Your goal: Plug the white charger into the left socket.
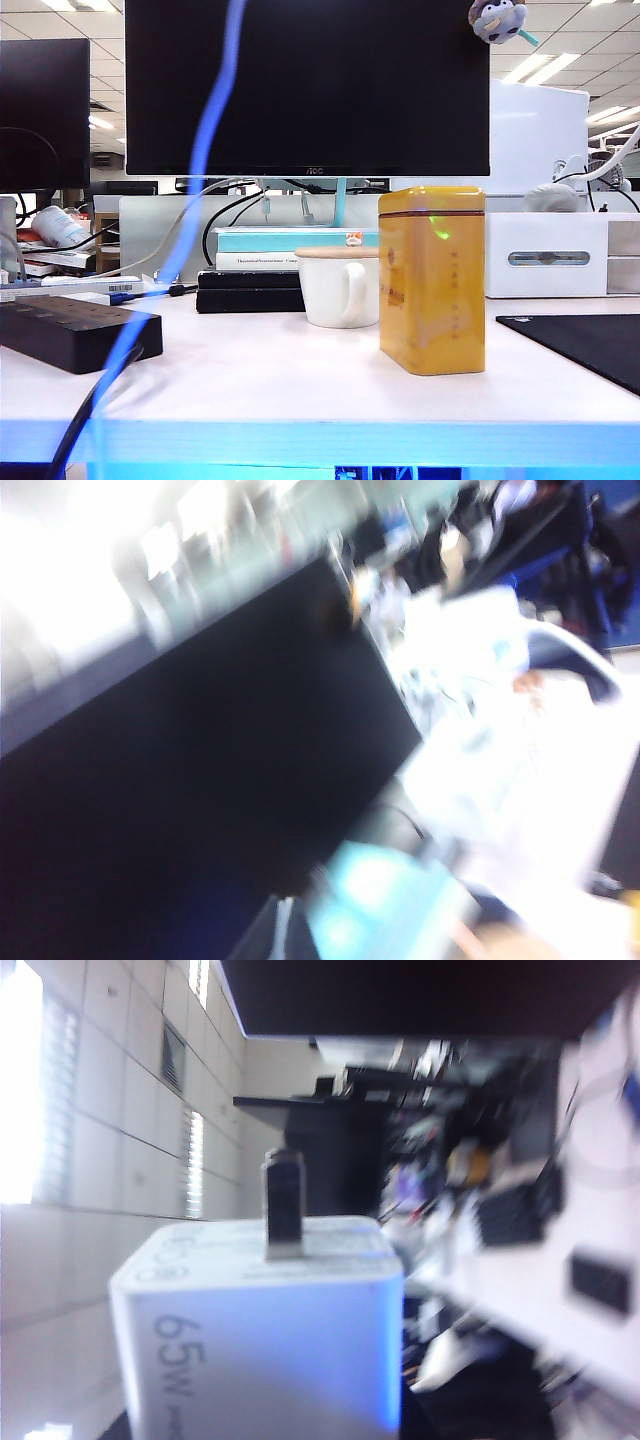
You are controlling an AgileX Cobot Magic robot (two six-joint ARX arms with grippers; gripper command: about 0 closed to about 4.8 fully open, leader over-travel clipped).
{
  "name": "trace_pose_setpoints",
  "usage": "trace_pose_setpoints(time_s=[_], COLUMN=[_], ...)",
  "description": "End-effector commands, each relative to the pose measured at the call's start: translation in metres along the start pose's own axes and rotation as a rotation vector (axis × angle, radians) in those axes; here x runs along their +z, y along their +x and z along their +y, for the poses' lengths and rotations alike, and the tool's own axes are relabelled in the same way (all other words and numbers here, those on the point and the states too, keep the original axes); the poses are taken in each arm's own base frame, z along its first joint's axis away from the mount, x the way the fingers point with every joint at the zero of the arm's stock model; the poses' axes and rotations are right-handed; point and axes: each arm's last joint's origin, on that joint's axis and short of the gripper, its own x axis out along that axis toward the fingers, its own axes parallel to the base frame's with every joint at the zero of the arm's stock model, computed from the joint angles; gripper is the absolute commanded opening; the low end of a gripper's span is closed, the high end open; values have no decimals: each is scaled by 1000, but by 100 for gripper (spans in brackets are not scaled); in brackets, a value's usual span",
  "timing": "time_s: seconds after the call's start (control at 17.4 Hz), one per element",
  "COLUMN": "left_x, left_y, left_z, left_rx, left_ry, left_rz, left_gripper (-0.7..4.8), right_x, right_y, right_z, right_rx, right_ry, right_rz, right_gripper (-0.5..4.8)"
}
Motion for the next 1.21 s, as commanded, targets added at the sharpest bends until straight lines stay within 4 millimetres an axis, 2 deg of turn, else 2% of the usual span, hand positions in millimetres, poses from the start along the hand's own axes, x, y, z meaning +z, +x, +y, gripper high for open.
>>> trace_pose_setpoints(time_s=[0.06,0.17,0.23,0.34,0.4,0.46,0.52,0.63,1.21], left_x=[4,-3,-6,-10,-12,-13,-13,-14,-9], left_y=[10,31,37,47,50,53,55,58,60], left_z=[8,2,0,-5,-6,-7,-8,-8,-11], left_rx=[-24,-92,-108,-134,-126,-97,-88,-75,-92], left_ry=[132,342,354,351,389,495,579,666,735], left_rz=[-130,-198,-203,-209,-203,-193,-200,-213,-285], left_gripper=[6,126,165,173,214,300,333,338,338], right_x=[-16,-33,-37,-44,-49,-56,-59,-62,-89], right_y=[8,18,20,24,27,30,31,32,44], right_z=[8,9,9,9,9,9,9,10,8], right_rx=[49,63,68,68,64,61,60,65,34], right_ry=[74,131,129,142,173,205,218,224,324], right_rz=[63,128,141,168,191,222,235,258,373], right_gripper=[84,84,84,84,84,84,84,84,84])
